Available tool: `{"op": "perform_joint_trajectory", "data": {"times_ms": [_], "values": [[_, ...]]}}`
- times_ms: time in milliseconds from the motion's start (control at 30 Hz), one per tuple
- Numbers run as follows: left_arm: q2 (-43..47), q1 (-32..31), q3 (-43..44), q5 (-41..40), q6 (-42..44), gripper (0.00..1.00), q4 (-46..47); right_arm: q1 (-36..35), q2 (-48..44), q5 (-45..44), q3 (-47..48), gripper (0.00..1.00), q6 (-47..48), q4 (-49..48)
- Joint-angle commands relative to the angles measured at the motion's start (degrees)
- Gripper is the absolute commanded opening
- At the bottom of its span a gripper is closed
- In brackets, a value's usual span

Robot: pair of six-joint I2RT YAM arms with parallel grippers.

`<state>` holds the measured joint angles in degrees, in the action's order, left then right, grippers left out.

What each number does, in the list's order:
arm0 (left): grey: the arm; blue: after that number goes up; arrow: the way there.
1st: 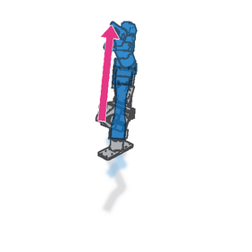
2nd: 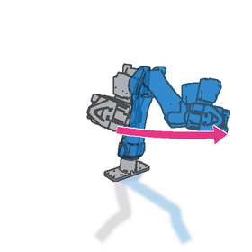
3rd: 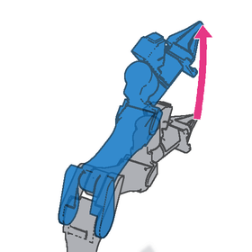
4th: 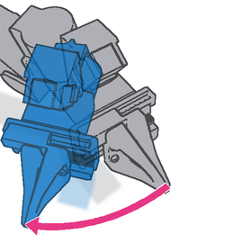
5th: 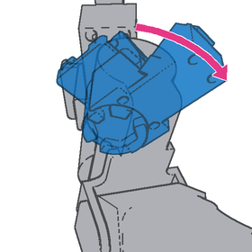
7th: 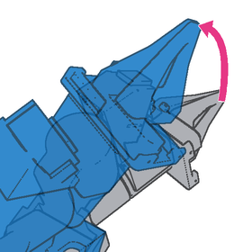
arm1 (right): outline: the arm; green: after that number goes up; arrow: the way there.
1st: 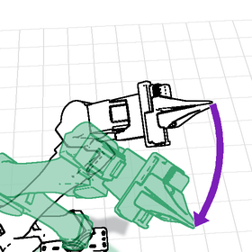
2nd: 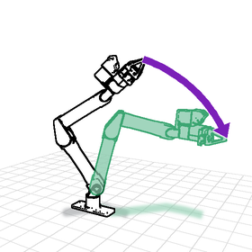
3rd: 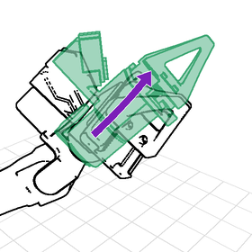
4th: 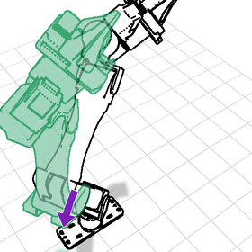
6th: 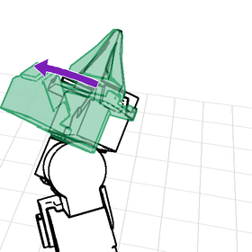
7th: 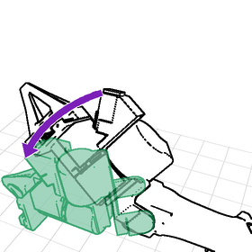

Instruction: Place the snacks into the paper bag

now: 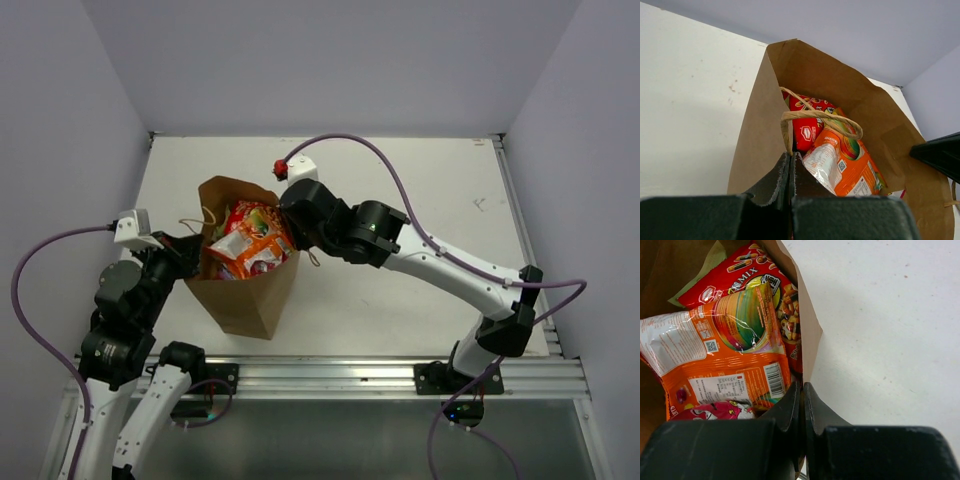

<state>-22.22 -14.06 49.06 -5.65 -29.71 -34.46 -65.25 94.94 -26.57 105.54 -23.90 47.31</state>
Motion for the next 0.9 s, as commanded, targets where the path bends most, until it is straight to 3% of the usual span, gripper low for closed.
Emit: {"op": "perform_joint_trajectory", "data": {"times_ms": [0,200,433,667,867], "values": [[-1.07,-0.44,-0.72,7.58,-6.4,0.0,12.21,0.04,-6.34,-6.38,4.24,0.0,1.4,0.84],[-5.02,-0.52,-0.63,10.92,-6.5,0.0,18.01,2.67,-11.43,-9.21,1.79,0.0,1.58,4.55],[-11.35,-0.52,-1.07,14.0,-6.76,0.0,25.58,12.68,-19.17,-2.8,-5.33,0.0,2.8,3.23],[-15.74,-2.28,-3.7,16.55,-7.81,0.0,33.48,20.86,-17.68,5.02,-9.99,0.0,5.44,-0.89],[-21.53,-15.09,-4.5,7.69,-5.36,0.0,38.94,22.8,-14.17,7.75,-12.19,0.0,6.32,-3.89]]}}
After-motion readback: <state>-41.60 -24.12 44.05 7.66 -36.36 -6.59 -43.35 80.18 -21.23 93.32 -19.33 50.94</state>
